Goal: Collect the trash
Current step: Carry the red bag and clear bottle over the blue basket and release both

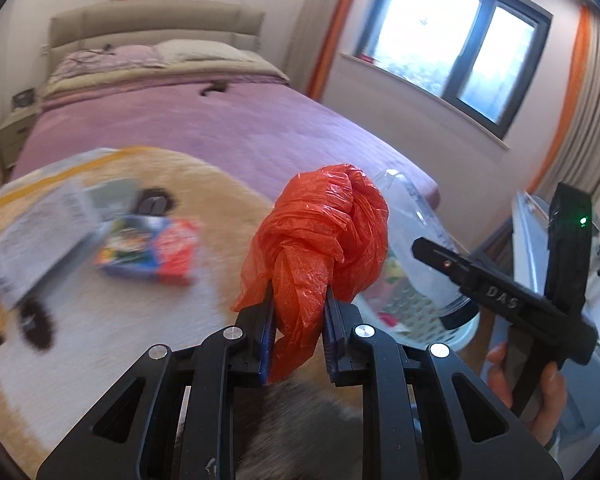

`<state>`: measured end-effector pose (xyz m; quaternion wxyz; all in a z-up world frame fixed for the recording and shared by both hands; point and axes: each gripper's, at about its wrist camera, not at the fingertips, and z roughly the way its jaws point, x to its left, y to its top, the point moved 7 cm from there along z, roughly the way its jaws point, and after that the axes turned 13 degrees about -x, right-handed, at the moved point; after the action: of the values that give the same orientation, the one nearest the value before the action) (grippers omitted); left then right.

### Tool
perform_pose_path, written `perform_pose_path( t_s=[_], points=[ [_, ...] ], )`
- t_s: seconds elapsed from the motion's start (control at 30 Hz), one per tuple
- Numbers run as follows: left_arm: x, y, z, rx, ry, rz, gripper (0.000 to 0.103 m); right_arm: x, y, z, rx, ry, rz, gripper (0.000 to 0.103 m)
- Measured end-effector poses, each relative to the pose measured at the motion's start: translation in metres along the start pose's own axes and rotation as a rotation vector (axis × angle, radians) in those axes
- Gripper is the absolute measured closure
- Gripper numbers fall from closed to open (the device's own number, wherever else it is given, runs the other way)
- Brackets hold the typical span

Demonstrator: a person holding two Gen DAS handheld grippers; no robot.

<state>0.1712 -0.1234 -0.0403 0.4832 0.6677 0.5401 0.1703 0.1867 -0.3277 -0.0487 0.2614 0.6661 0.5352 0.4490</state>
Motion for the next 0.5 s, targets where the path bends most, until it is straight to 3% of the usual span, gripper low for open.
perform_pose_path(
  t_s=[0.1, 0.5],
  points=[
    [-0.020, -0.003, 0.027, 0.037, -0.049, 0.010, 0.085, -0.033, 0.002, 0.006, 0.007, -0.033, 0.058, 0.046],
    [-0.072, -0.011, 0.102, 0.131, -0.098, 0.082, 0.083, -0.118, -0.014, 0.025, 0.044, -0.172, 0.210, 0.045]
  ],
)
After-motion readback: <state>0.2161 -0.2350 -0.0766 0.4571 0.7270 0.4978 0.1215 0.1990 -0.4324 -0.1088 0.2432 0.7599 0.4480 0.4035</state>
